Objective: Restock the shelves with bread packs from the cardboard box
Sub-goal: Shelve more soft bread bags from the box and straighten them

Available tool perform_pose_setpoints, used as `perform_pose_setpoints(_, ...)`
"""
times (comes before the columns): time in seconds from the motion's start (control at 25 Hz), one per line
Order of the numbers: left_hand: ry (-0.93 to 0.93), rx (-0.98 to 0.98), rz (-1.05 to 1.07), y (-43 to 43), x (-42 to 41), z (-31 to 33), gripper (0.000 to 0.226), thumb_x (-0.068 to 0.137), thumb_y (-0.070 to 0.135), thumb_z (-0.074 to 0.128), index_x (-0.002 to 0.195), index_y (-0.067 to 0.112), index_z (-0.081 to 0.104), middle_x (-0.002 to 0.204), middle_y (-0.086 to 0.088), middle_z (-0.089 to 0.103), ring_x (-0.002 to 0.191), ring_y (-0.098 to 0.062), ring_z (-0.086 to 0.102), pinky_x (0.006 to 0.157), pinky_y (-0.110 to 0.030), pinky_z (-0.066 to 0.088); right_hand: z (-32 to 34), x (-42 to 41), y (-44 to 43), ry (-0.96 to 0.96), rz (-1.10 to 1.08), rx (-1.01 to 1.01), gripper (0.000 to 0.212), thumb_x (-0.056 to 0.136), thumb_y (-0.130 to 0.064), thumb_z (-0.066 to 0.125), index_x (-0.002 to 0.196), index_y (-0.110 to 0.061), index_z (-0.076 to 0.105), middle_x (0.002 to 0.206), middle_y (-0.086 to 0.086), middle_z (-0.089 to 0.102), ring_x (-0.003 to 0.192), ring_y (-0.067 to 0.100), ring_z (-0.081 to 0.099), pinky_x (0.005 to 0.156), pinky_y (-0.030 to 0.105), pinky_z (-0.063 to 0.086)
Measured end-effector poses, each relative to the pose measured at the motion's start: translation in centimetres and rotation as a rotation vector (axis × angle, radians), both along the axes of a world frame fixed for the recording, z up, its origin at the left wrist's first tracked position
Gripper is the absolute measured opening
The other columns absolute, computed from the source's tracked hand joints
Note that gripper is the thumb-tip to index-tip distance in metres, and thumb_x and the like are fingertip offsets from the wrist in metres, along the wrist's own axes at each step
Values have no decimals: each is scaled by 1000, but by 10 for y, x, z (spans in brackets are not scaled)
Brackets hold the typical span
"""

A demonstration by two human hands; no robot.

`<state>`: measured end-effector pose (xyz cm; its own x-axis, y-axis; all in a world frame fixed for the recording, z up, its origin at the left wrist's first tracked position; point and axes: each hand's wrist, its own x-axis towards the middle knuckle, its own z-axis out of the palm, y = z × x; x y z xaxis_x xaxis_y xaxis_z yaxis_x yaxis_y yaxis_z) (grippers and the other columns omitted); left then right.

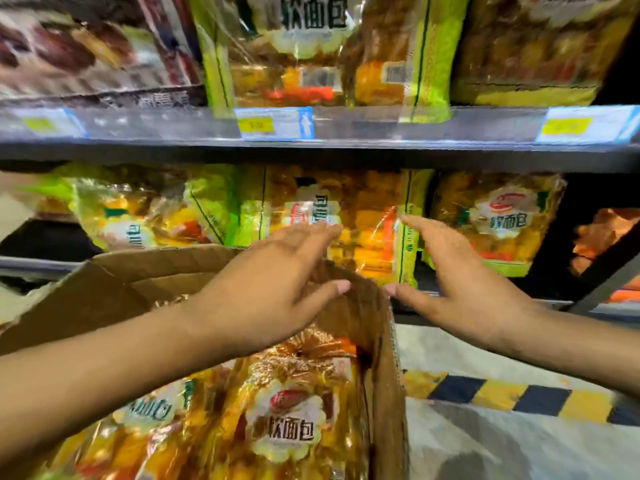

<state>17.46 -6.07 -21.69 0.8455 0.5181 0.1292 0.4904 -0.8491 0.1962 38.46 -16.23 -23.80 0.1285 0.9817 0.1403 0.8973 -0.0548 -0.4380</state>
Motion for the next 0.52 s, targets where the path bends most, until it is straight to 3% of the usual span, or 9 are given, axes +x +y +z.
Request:
perform_pose_setpoints(0.08, 22, 60, 70, 7, -50, -10, 79, 86, 70, 27, 149, 23, 30, 153, -4, 39, 143, -19, 31, 116, -39, 31, 17, -36, 13, -215, 212, 41, 72, 86, -52, 56, 144, -17, 33, 145, 7, 41, 135, 23, 36, 112, 37, 33)
perform_pose_setpoints(0.16, 63, 48, 142, 13, -91, -28, 86, 82, 77, 25, 151, 25, 27, 157, 0, 31, 146, -15, 24, 120, -34, 21, 21, -68, 29, -386, 421, 35, 70, 85, -58, 49, 141, -17, 36, 140, 8, 45, 131, 25, 41, 110, 38, 36)
perform_pose_setpoints(0.28, 222, -44, 185, 26, -136, -63, 96, 77, 82, 26, 154, 25, 16, 159, 0, 26, 147, -15, 20, 117, -23, 11, 5, -119, 50, -407, 519, -292, 78, 84, -62, 54, 143, -19, 28, 145, 5, 40, 135, 22, 36, 111, 30, 32)
perform_pose_setpoints(0.44, 467, -168, 322, 55, -177, -108, 114, 64, 90, 28, 153, 19, 13, 157, -10, 29, 144, -27, 27, 117, -35, 22, -60, -155, 69, -258, 255, -820, 86, 81, -56, 64, 142, -7, 30, 143, 15, 46, 129, 30, 46, 98, 30, 43)
perform_pose_setpoints(0.52, 489, -256, 469, 67, -187, -124, 126, 54, 95, 28, 152, 17, 11, 156, -16, 26, 143, -33, 25, 117, -42, 24, -89, -148, 72, -82, 84, -975, 70, 83, -46, 65, 128, 5, 48, 125, 20, 60, 118, 33, 58, 77, 30, 51)
